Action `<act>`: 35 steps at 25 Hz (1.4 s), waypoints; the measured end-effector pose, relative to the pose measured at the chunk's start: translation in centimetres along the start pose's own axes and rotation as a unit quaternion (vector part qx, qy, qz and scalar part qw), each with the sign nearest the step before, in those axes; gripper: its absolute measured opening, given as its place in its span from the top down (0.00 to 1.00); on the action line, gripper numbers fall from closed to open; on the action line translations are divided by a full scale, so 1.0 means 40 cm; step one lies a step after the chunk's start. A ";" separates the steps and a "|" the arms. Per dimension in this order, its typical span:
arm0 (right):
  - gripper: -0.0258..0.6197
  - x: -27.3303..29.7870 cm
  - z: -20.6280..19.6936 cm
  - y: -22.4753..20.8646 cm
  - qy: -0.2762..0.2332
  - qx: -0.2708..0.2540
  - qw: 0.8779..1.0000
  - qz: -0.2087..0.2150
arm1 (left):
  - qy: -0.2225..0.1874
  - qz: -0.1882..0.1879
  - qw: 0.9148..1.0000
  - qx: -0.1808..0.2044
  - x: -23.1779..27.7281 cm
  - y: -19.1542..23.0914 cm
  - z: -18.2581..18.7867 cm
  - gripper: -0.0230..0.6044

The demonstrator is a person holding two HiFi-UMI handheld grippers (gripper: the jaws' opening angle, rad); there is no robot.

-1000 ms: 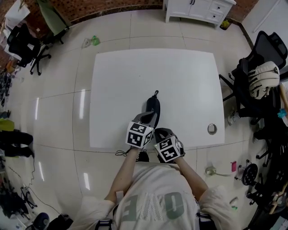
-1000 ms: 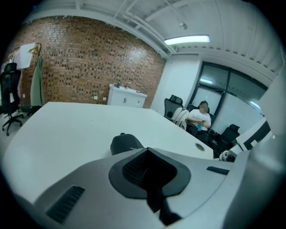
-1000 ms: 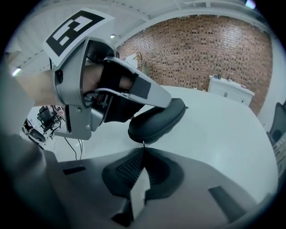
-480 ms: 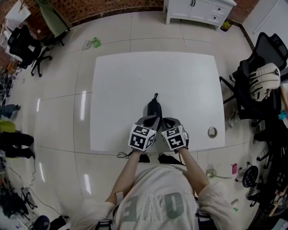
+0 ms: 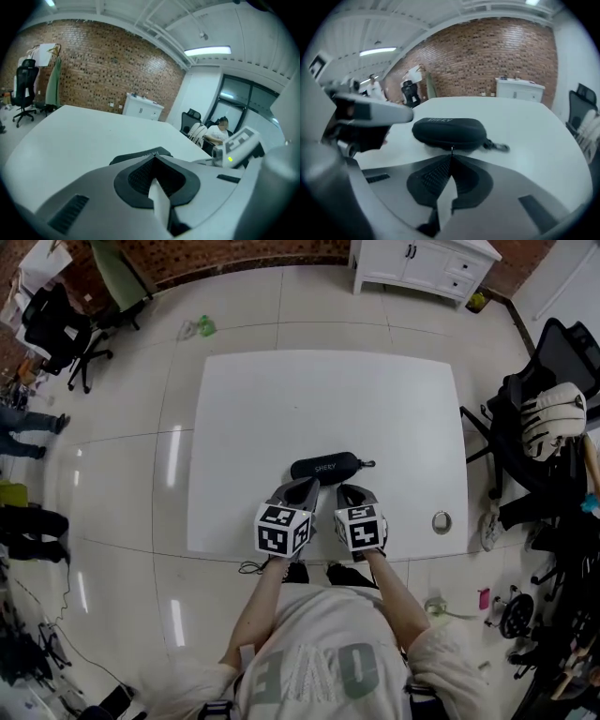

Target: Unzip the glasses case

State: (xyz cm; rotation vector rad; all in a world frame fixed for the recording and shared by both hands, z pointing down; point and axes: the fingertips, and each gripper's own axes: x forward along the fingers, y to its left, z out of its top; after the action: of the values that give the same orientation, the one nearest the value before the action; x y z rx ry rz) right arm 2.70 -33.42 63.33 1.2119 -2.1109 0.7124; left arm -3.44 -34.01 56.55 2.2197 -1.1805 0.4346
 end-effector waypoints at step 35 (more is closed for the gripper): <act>0.96 -0.083 -0.098 0.078 0.048 -0.124 0.990 0.055 | 0.037 -0.019 0.999 0.017 0.061 -0.039 -0.021 0.96</act>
State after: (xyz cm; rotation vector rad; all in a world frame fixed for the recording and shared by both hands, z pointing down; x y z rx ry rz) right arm 2.19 -27.46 63.13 0.9155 -2.1263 0.5248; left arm -0.79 -34.36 57.96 2.2319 -1.0967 0.5214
